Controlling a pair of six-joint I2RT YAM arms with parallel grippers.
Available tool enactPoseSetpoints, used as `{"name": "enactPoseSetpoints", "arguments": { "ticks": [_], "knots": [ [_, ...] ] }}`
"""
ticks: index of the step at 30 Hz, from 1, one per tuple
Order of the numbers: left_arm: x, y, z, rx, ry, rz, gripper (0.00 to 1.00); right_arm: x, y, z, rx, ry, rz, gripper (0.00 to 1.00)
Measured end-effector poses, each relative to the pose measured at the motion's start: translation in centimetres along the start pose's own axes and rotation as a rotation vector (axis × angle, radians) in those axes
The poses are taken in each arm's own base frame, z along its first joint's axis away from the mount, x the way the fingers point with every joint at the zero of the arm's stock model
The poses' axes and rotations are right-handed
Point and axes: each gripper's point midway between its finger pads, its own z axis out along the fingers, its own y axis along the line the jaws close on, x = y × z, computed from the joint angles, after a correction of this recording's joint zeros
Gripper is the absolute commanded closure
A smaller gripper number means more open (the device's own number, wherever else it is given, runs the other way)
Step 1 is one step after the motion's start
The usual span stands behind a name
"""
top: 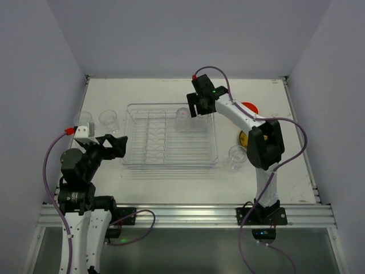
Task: Unload the mixed dishes from the dish rack
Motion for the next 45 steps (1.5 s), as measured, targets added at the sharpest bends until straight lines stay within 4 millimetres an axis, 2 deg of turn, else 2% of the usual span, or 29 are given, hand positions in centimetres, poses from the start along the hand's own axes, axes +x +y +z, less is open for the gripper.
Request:
{"name": "enactPoseSetpoints", "arguments": {
  "ticks": [7,11,12,15,20,23,25,27,30,32,35,36,38,41,43,45],
  "knots": [
    [0.0,-0.1,0.1,0.004,0.001,0.0,0.0,0.7,0.6,1.8,-0.019,0.036,-0.044,0.23],
    [0.1,-0.2,0.1,0.012,0.006,0.0,0.0,1.0,0.7,2.3,-0.02,0.046,-0.061,0.37],
    [0.1,-0.2,0.1,0.012,0.007,0.0,0.0,1.0,0.7,2.3,-0.023,0.046,-0.06,0.47],
    [0.2,-0.2,0.1,0.013,0.008,0.0,0.0,1.0,0.7,2.3,-0.028,0.047,-0.055,0.63],
    [0.2,-0.4,0.1,0.025,0.012,0.0,0.0,1.1,0.7,1.6,-0.038,0.044,-0.047,0.75],
    [0.2,-1.0,0.1,0.056,0.016,-0.002,0.0,0.4,0.5,0.0,-0.045,0.02,-0.032,0.82],
    [-0.4,-2.0,0.0,0.099,0.014,-0.015,0.0,-0.7,0.2,-2.0,-0.052,-0.024,-0.016,0.87],
    [-1.4,-3.4,0.1,0.166,0.0,-0.035,0.0,-2.1,-0.2,-4.9,-0.059,-0.081,0.006,0.88],
    [-2.8,-6.0,0.9,0.307,-0.015,-0.1,0.0,-4.4,-1.1,-10.4,-0.084,-0.194,0.051,0.89],
    [-3.8,-8.0,1.7,0.44,-0.036,-0.165,0.0,-5.1,-1.2,-14.3,-0.137,-0.272,0.08,0.9],
    [-3.6,-10.9,2.8,0.644,-0.017,-0.29,0.0,-4.0,-0.4,-19.7,-0.302,-0.371,0.101,0.94],
    [-3.0,-12.3,3.0,0.715,0.016,-0.325,0.0,-3.2,0.3,-21.7,-0.389,-0.405,0.101,1.0],
    [-1.7,-15.5,3.2,0.839,0.108,-0.381,0.0,-1.6,1.8,-25.4,-0.56,-0.489,0.095,1.0],
    [-0.4,-20.3,1.4,1.012,0.192,-0.396,0.0,0.7,3.9,-30.5,-0.798,-0.584,0.059,1.0],
    [-0.9,-22.6,-0.1,1.103,0.192,-0.389,0.0,1.3,4.7,-32.7,-0.901,-0.631,0.033,1.0],
    [-2.1,-23.9,-1.0,1.158,0.154,-0.381,0.0,1.6,5.5,-34.7,-0.995,-0.678,0.004,1.0]
  ]
}}
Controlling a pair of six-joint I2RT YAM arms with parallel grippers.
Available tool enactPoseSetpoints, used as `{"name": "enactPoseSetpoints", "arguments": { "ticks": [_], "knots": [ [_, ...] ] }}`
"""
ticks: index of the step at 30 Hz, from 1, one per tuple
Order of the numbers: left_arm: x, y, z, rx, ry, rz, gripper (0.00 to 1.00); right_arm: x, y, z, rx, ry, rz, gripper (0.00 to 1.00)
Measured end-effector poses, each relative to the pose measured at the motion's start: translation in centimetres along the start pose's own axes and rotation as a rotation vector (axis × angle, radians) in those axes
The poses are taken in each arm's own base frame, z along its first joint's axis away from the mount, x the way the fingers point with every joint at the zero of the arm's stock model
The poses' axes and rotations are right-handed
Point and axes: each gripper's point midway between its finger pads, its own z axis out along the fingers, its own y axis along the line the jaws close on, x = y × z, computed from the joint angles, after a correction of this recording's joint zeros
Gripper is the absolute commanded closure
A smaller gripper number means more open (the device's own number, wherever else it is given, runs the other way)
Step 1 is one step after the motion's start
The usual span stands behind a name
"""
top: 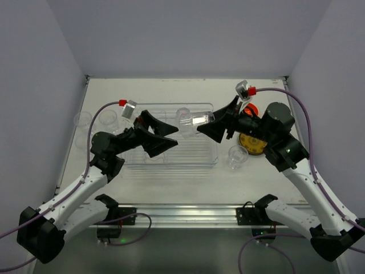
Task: Unload the mixed dishes from the dish rack
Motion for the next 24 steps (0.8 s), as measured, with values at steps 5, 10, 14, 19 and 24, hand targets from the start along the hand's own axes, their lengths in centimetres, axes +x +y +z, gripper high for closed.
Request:
{"name": "enactPoseSetpoints", "arguments": {
  "ticks": [5,10,14,19,24],
  "knots": [
    [-0.9,-2.6,1.6,0.106,-0.042,0.026,0.08,0.8,2.3,0.2,-0.171,-0.007,0.009,1.0],
    [0.9,-4.1,3.0,0.188,-0.003,-0.038,0.55,1.6,3.1,0.3,-0.252,-0.005,0.021,1.0],
    [1.2,-5.1,3.1,0.223,-0.001,-0.037,1.0,0.8,4.1,0.1,-0.302,-0.033,-0.009,1.0],
    [0.8,-4.5,3.0,0.15,-0.017,-0.012,1.0,0.8,3.8,0.1,-0.295,-0.051,-0.037,0.01],
    [-2.2,-0.9,3.2,-0.206,-0.024,0.074,1.0,0.3,0.5,-1.0,-0.05,-0.115,-0.07,0.01]
  ]
}}
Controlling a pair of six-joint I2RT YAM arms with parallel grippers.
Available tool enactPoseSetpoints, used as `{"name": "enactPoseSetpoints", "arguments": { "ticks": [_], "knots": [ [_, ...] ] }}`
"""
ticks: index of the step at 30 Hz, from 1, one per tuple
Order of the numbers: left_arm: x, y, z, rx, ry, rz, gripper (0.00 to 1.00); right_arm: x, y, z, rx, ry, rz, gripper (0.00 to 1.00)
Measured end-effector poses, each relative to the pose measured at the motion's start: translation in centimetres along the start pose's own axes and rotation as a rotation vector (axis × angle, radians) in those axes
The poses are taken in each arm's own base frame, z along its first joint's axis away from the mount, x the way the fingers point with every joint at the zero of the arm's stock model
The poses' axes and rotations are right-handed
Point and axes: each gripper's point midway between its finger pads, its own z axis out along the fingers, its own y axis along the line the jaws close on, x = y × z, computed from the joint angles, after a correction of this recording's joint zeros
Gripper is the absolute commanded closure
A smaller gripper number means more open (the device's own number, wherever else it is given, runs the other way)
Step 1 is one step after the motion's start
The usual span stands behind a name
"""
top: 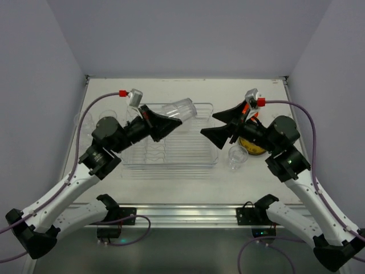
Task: Unload the mixed dishes from the dish rack
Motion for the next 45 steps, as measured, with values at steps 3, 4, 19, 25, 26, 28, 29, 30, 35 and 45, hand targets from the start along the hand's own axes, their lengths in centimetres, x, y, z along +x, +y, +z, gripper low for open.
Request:
{"name": "enactPoseSetpoints", "arguments": {
  "ticks": [3,4,19,25,26,28,29,30,35,45],
  "knots": [
    [-3.8,6.4,-0.8,-0.42,-0.021,0.082,1.0,-0.9,-1.8,-1.7,0.15,-0.051,-0.048,0.01],
    [-4.4,8.9,-1.7,-0.557,-0.005,0.103,1.0,-1.1,-2.2,-2.3,0.182,-0.062,-0.062,0.01],
    [-1.1,30.7,-26.3,-1.684,0.592,-0.113,1.0,0.3,-4.8,-3.6,0.326,-0.019,-0.11,0.01],
    [2.0,33.4,-25.5,-1.604,0.733,-0.197,1.0,0.6,-5.2,-3.6,0.337,-0.007,-0.113,0.01],
    [2.8,33.9,-25.5,-1.6,0.761,-0.218,1.0,0.6,-5.2,-3.6,0.337,-0.006,-0.114,0.01],
    [4.0,34.8,-25.8,-1.599,0.809,-0.246,1.0,0.7,-5.2,-3.6,0.336,-0.002,-0.114,0.01],
    [4.4,35.1,-26.0,-1.599,0.83,-0.255,1.0,0.7,-5.2,-3.6,0.336,-0.001,-0.115,0.01],
    [4.7,35.3,-26.1,-1.601,0.842,-0.263,1.0,0.8,-5.2,-3.6,0.335,0.0,-0.115,0.01],
    [4.8,35.5,-26.2,-1.597,0.85,-0.268,0.91,0.9,-5.1,-3.5,0.329,0.004,-0.116,0.01],
    [5.0,36.1,-27.5,-1.604,0.822,-0.315,0.83,1.6,-5.6,-3.3,0.339,0.023,-0.11,0.01]
  ]
}}
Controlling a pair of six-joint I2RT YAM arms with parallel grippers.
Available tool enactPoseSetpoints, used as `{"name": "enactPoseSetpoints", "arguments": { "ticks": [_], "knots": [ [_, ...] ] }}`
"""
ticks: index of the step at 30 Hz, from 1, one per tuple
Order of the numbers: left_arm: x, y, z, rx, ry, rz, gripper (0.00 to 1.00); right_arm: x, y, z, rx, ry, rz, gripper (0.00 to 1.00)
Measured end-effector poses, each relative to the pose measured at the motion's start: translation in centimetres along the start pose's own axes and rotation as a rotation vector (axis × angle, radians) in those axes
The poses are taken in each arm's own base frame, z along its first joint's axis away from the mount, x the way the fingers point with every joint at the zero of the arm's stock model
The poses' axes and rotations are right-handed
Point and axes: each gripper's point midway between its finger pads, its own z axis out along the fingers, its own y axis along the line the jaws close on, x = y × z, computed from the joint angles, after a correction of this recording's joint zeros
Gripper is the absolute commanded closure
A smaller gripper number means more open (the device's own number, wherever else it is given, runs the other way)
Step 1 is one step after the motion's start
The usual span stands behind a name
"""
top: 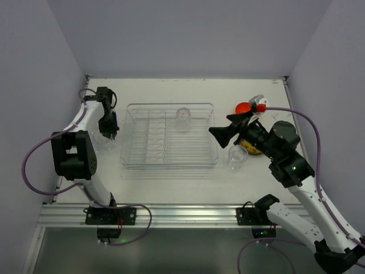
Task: Unload the mixed dishes from the dish rack
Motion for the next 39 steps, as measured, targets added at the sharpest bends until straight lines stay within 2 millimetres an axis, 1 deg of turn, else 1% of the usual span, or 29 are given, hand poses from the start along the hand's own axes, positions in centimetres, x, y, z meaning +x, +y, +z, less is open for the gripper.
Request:
{"name": "enactPoseSetpoints", "arguments": {
  "ticks": [1,2,4,5,7,8,10,11,12,13,14,16,17,20,23,25,26,27,28,29,30,31,33,36,39],
  "knots": [
    [0.2,0.1,0.2,-0.001,0.007,-0.002,0.81,0.0,0.0,0.0,0.001,0.001,0.0,0.01],
    [0.5,0.1,0.3,0.001,0.015,-0.001,0.76,0.0,0.0,0.0,0.001,0.001,0.0,0.01],
    [0.7,0.0,0.5,0.004,0.022,0.001,0.7,0.1,-0.1,0.0,0.001,0.003,0.001,0.01],
    [0.8,0.0,0.5,0.005,0.024,0.004,0.66,0.2,0.0,0.0,0.001,0.004,0.001,0.01],
    [0.7,0.0,0.5,0.009,0.021,0.007,0.61,0.3,0.0,0.1,0.001,0.006,0.002,0.01],
    [0.7,-0.1,0.5,0.01,0.02,0.009,0.55,0.3,-0.1,0.1,0.001,0.007,0.002,0.01],
    [0.7,-0.1,0.5,0.014,0.021,0.015,0.48,0.3,-0.1,0.1,0.005,0.008,0.002,0.01],
    [0.6,-0.1,0.4,0.017,0.019,0.014,0.4,0.5,-0.2,0.2,0.008,0.012,0.003,0.01],
    [0.6,-0.1,0.3,0.02,0.014,0.015,0.37,0.5,-0.3,0.3,0.01,0.013,0.004,0.01],
    [0.5,-0.1,0.0,0.022,0.006,0.013,0.34,0.6,-0.4,0.4,0.011,0.019,0.005,0.01],
    [0.4,-0.1,-0.5,0.024,-0.007,0.011,0.24,0.9,-0.5,0.6,0.014,0.027,0.007,0.01],
    [-0.2,0.1,-2.3,0.029,-0.062,0.005,0.16,1.4,-0.8,1.1,0.025,0.044,0.013,0.01],
    [-0.8,0.2,-3.6,0.03,-0.107,-0.002,0.0,1.8,-1.1,1.4,0.034,0.058,0.018,0.01],
    [-2.9,0.9,-8.8,0.04,-0.294,-0.029,0.0,3.6,-2.0,2.9,0.062,0.135,0.05,0.01],
    [-3.5,1.9,-14.6,0.06,-0.536,-0.075,0.0,5.3,-3.0,5.3,0.108,0.222,0.096,0.01],
    [-2.6,2.6,-17.9,0.098,-0.75,-0.116,0.0,6.7,-3.8,6.9,0.161,0.279,0.123,0.01],
    [-1.2,2.9,-19.0,0.118,-0.842,-0.13,0.0,7.4,-4.2,7.8,0.193,0.304,0.135,0.01],
    [0.0,3.1,-19.3,0.132,-0.907,-0.139,0.0,8.1,-4.7,8.7,0.229,0.328,0.149,0.01],
    [1.7,3.4,-20.0,0.154,-1.013,-0.153,0.0,8.7,-5.1,9.6,0.265,0.349,0.161,0.01],
    [2.8,3.7,-20.1,0.164,-1.058,-0.16,0.0,9.1,-5.6,10.7,0.296,0.363,0.171,0.01],
    [3.6,4.0,-20.2,0.167,-1.101,-0.171,0.0,9.5,-6.0,11.6,0.322,0.373,0.176,0.01],
    [4.0,4.3,-20.1,0.161,-1.13,-0.185,0.0,10.1,-6.8,12.9,0.365,0.4,0.178,0.01],
    [4.0,4.4,-19.7,0.158,-1.14,-0.199,0.0,10.5,-7.9,15.6,0.416,0.416,0.166,0.01],
    [3.9,4.2,-18.8,0.162,-1.139,-0.208,0.0,12.0,-9.5,19.8,0.464,0.453,0.137,0.01],
    [3.9,4.1,-18.3,0.165,-1.13,-0.205,0.0,14.7,-10.5,22.6,0.474,0.529,0.103,0.02]
  ]
}}
